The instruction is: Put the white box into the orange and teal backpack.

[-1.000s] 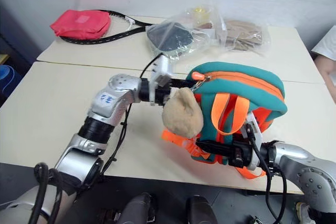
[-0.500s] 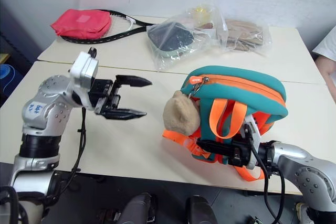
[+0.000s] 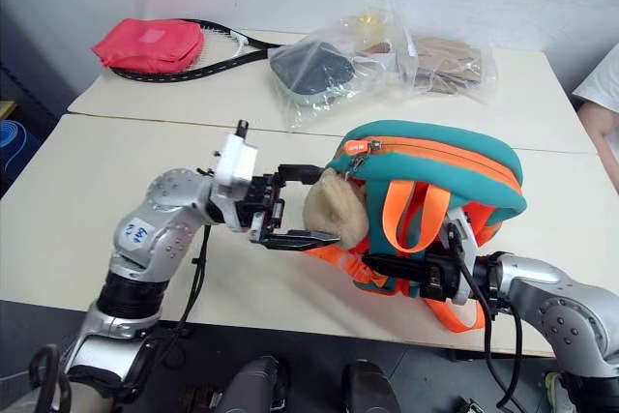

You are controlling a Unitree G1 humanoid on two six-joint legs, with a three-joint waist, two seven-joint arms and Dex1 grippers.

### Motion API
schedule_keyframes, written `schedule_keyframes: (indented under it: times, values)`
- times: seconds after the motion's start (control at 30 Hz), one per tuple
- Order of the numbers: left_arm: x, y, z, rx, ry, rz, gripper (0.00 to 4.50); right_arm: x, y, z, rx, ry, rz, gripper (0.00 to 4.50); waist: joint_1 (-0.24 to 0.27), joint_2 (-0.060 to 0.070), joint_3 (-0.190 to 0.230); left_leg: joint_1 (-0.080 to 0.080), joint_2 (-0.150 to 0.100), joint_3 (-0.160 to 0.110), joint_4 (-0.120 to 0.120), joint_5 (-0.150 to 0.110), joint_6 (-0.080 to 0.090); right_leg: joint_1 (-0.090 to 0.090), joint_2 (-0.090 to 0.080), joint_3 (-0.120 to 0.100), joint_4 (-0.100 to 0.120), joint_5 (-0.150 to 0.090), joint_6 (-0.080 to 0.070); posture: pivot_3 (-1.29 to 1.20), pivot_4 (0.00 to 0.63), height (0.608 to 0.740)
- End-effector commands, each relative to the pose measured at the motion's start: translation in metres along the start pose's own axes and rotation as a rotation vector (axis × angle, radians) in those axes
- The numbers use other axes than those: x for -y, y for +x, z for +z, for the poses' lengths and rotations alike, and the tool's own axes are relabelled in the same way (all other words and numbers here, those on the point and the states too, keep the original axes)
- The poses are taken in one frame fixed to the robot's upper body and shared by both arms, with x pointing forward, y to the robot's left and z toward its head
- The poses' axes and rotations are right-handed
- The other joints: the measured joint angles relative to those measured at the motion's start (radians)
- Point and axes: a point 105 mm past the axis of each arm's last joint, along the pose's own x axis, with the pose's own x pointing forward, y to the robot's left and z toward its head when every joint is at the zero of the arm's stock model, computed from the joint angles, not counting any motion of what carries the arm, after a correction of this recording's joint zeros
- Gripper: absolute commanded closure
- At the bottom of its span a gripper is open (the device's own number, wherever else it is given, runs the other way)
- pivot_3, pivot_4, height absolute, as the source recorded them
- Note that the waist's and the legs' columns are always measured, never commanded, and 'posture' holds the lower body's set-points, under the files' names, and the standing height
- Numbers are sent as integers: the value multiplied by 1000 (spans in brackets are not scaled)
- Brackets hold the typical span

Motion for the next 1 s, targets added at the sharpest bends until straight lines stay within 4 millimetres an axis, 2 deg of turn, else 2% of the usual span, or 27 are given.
schedule_keyframes:
  times: [0.03, 0.17, 0.27, 0.4, 0.47, 0.57, 0.7, 0.8, 0.9, 0.97, 1.0]
  values:
    - [3, 4, -4, -40, 77, -1, 1495, -2, 3, 0, 7, -1, 15, 4475, 0, 0, 0, 0, 0, 0, 0, 0, 0, 0, 0, 0, 0, 0, 0, 0, 150, 740]
    - [-1, -7, 2, -30, 81, 24, 2479, -2, 5, 0, 18, -3, 8, 4475, -1, 0, 0, 0, 0, 0, 0, 0, 0, 0, 0, 0, 0, 0, 0, 0, 150, 740]
    - [-7, -19, 12, 2, 62, 54, 2513, -2, 5, -1, 21, -3, 1, 4475, -1, 0, 0, 0, 0, 0, 0, 0, 0, 0, 0, 0, 0, 0, 0, 0, 150, 740]
    - [-34, -58, 36, 22, 0, 163, 2513, -2, 3, -1, 27, -1, -12, 4475, -2, 0, 0, 0, 1, -1, 0, 0, 0, 0, 0, 0, 1, 0, 0, 0, 150, 740]
    - [-52, -80, 42, -6, -19, 250, 2513, -2, 2, -2, 30, 0, -19, 4475, -1, 0, 0, 0, 0, -1, 0, 0, 0, -1, 0, -1, 1, 0, 0, 0, 150, 740]
    - [-70, -106, 22, -138, -74, 362, 2513, -2, 2, -2, 37, 3, -27, 4475, -4, 0, 0, 0, 0, 0, -1, 0, 0, -1, 0, -1, 1, 0, 0, 0, 150, 740]
    - [-79, -116, -14, -232, -192, 439, 2513, -2, 1, -2, 48, 5, -35, 4475, 0, 0, 0, 0, 0, 0, -1, 0, 0, -1, 0, -1, 2, 0, 0, 0, 150, 740]
    - [-75, -106, -50, -281, -277, 416, 2513, -2, 1, -2, 57, 7, -40, 4475, 4, 0, 0, 0, 0, -1, 0, 0, 0, 0, -1, -1, 3, 0, 0, 0, 150, 740]
    - [-74, -92, -70, -258, -320, 409, 2513, -3, 1, -1, 66, 7, -41, 4475, 3, 0, 0, -1, -1, -1, 1, 0, 1, 0, -2, -1, 3, 0, 0, 0, 150, 740]
    - [-70, -79, -75, -247, -315, 364, 2513, -4, 1, -1, 73, 6, -45, 4475, 2, 0, 0, -1, -1, -1, 1, 0, 1, 0, -2, -1, 3, 0, 0, 0, 150, 740]
    - [-68, -72, -72, -220, -297, 329, 2513, -4, 1, 0, 76, -1, -50, 4475, 2, 0, 0, -1, -1, -1, 1, 0, 1, -1, -2, -1, 3, 0, 0, 0, 150, 740]
